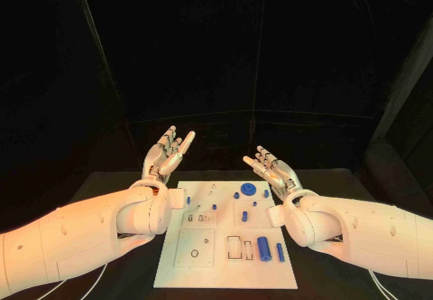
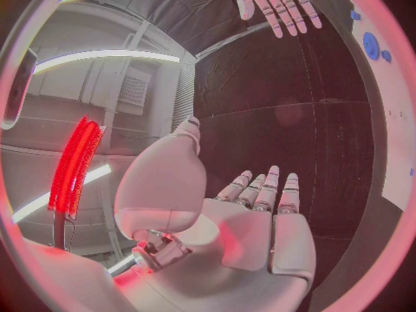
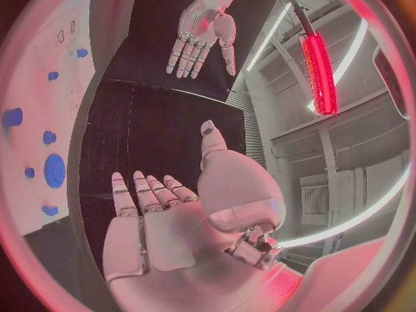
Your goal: Assemble the parts on the task board
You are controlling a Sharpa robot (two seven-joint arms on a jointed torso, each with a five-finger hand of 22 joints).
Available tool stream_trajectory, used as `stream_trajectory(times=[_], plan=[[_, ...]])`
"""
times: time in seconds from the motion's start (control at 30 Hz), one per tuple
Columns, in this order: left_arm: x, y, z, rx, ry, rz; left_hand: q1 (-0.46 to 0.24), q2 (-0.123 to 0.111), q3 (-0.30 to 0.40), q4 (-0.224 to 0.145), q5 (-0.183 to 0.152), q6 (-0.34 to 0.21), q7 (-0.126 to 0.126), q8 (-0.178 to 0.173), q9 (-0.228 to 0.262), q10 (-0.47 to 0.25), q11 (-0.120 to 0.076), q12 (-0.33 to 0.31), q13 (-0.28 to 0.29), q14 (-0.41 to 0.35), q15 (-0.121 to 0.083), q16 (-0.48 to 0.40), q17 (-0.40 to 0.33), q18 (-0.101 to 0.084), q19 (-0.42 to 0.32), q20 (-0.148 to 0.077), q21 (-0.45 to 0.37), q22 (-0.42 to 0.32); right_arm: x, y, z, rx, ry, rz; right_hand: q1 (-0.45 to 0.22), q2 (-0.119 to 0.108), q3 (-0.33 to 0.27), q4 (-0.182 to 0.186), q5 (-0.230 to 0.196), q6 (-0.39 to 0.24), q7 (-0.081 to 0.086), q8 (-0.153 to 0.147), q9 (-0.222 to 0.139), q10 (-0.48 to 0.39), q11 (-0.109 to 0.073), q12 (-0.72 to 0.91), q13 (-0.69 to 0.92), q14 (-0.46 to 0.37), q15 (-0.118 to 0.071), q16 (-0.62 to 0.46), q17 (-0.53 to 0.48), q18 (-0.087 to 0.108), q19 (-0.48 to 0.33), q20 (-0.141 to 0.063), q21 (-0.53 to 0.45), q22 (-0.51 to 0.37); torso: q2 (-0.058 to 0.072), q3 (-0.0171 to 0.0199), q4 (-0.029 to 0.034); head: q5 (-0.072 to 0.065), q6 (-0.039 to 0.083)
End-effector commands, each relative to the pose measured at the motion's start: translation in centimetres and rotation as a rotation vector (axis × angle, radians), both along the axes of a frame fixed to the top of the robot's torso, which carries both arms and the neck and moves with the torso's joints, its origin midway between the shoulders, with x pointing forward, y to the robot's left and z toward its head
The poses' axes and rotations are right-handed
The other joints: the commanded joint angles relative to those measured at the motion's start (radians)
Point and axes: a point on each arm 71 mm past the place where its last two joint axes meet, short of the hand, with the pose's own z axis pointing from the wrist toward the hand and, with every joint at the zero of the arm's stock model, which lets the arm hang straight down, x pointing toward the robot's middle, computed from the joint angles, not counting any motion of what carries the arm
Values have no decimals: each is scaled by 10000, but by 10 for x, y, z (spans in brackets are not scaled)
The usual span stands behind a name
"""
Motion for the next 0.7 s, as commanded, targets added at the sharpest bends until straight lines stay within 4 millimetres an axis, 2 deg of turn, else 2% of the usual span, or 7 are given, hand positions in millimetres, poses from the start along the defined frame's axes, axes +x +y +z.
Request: stream_trajectory(times=[0.03,0.1,0.23,0.4,0.57,0.63,0.7], plan=[[-1,-1,11,-396,-1365,-164,140,-2,5,54,40,77,513,49,10,-19,80,41,16,-16,73,37,9,94,7,58,52,9,-1,7,5,324,-440,955,368,67,-72,-95,111,108,981,30,20,43,125,58,18,36,124,150,20,169,22,112,65,17,0,0,0,1,-1],[2,1,6,-457,-1185,-120,149,8,16,53,39,76,527,49,10,-17,95,42,16,-23,86,50,10,93,10,65,54,11,0,0,4,279,-457,850,468,95,-42,-176,107,159,1024,41,30,92,169,68,26,65,164,226,26,161,29,118,74,20,-3,-22,19,-19,-7],[4,6,5,-487,-1122,-132,193,94,74,47,20,97,670,55,14,79,252,65,37,20,219,222,40,68,24,149,64,18,3,-9,4,37,-581,649,1369,198,320,-881,-227,808,1408,197,148,764,555,228,126,576,526,878,96,124,280,159,298,96,-9,-22,8,-45,-36],[6,17,4,-564,-1079,-193,566,414,226,1,-23,712,1214,182,100,1216,850,395,233,724,703,1018,211,-132,321,422,223,122,10,-27,6,-689,-1108,396,2371,111,907,-1895,-654,2918,1656,809,454,3223,999,851,368,2640,964,1947,215,385,1844,69,1565,518,-8,-35,5,-87,-39],[8,29,6,-599,-1141,-205,1253,631,229,-153,-76,2367,1413,546,287,3647,1387,1236,501,3176,1242,2320,527,-634,2361,453,1210,667,23,-42,14,-1472,-1759,315,2845,-21,1318,-2249,-801,5121,1615,1337,632,6493,728,1462,521,5598,604,2312,397,867,4089,70,2988,927,17,-24,9,-102,-46],[9,33,6,-643,-1108,-276,1596,688,184,-312,-99,3379,1569,766,385,4945,1282,1596,570,4460,1117,2542,561,-516,3999,451,1901,999,29,-47,19,-1836,-2101,269,3125,-119,1464,-2242,-781,6366,1521,1663,749,7654,531,1734,586,6669,337,2348,369,1152,4926,55,3382,1036,47,-14,15,-103,-37],[10,35,7,-700,-1035,-381,1835,807,10,-457,-117,4469,1592,867,401,6291,1102,1726,508,5423,963,2010,319,-373,4705,460,1893,919,34,-51,24,-2263,-2476,305,3377,-247,1643,-2247,-715,7193,1435,1684,707,8192,344,1649,483,7541,145,1954,234,1374,5610,73,3509,1000,53,-10,19,-99,-76]])
